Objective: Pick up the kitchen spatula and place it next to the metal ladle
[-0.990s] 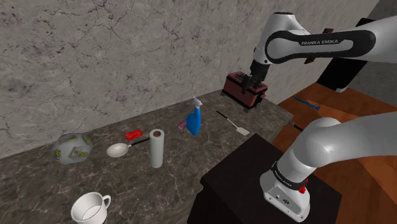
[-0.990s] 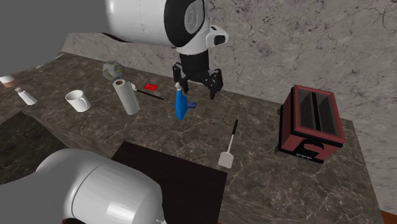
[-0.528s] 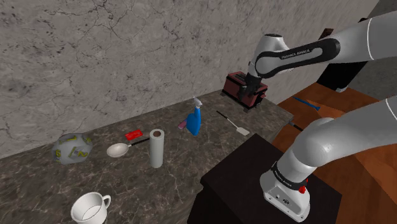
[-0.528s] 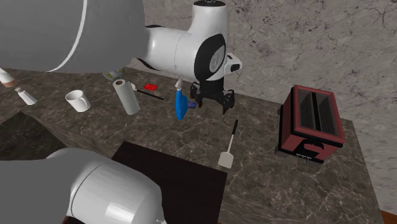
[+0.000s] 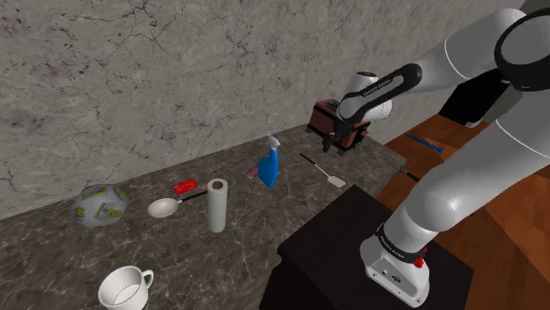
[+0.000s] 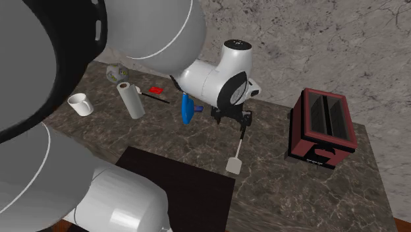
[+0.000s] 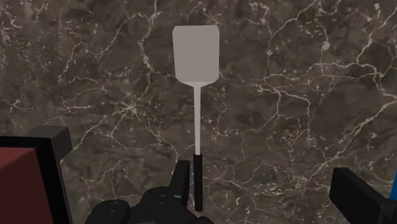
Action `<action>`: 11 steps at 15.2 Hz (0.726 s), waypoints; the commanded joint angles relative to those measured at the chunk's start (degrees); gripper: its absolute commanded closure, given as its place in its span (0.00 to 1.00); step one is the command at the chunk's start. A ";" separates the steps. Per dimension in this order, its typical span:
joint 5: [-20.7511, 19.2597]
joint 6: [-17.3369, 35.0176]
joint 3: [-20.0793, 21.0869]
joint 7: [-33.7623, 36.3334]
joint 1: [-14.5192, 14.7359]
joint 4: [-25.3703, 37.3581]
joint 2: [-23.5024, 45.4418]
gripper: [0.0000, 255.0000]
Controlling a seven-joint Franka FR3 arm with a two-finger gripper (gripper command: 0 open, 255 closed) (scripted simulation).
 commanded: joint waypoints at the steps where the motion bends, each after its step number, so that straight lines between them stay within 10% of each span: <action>1: 4.03 4.59 -1.78 -4.33 0.91 1.22 5.99 0.00; 5: 17.03 10.68 -1.48 -16.10 0.56 5.12 17.35 0.00; 11: 30.93 15.13 6.34 -29.14 -7.31 12.41 30.53 0.00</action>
